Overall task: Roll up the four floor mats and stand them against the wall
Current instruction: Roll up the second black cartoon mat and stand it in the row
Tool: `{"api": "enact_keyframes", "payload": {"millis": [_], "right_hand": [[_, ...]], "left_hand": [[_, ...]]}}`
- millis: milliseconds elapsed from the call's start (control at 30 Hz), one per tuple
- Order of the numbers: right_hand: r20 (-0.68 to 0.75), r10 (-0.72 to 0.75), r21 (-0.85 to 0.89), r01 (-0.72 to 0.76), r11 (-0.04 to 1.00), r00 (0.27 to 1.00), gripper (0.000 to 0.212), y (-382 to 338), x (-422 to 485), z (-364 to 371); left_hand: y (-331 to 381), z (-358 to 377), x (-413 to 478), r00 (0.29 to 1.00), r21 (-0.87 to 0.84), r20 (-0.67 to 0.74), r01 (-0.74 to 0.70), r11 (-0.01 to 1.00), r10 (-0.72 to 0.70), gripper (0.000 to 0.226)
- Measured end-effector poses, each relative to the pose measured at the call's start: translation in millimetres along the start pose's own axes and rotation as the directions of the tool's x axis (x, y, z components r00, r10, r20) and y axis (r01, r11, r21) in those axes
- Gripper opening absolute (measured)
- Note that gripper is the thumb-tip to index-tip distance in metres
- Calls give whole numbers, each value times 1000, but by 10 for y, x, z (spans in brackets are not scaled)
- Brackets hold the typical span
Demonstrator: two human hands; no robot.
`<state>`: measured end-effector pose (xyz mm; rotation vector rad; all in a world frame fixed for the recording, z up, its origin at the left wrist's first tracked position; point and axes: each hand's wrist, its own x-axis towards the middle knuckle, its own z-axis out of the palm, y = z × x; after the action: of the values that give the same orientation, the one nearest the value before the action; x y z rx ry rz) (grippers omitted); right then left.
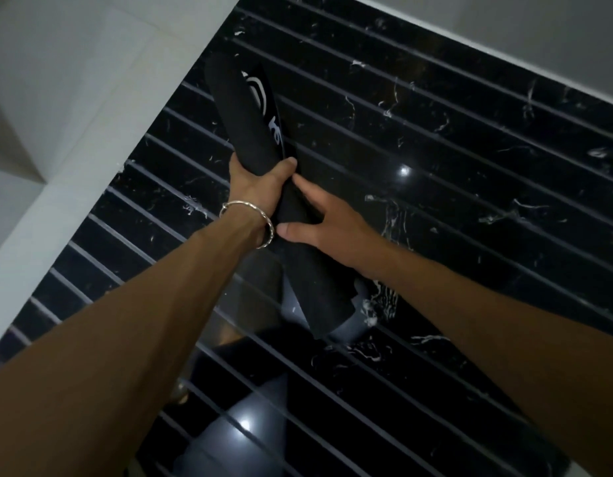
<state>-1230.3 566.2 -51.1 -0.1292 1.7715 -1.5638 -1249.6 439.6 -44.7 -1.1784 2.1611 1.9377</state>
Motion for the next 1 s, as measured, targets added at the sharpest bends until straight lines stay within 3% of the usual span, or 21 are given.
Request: {"api": "enact_keyframes", "payload": {"millis": [400,600,733,833,1000], "right_hand": [[99,19,80,-27,996,995,81,-31,-95,51],[239,50,-183,-5,983,970,85,-247,-31,303],[306,62,-329,45,943,950,74,-477,-111,450],[388,66,-411,108,905,919,66,-708,-188,542],[501,30,-412,208,887,865,70,-1201,-513,844]], "left_hand": [[-28,-126,-188,990,49,-137,33,998,-26,60],[-65,-532,-261,961,63,-257,121,991,-101,59],[-36,-768,-430,943,46,-249,238,970,-219,47],[56,-993,-633,917,16,-252,323,946,-309,56],[382,-1450,-1207,914,-84,-305,254,964,-267,45]]}}
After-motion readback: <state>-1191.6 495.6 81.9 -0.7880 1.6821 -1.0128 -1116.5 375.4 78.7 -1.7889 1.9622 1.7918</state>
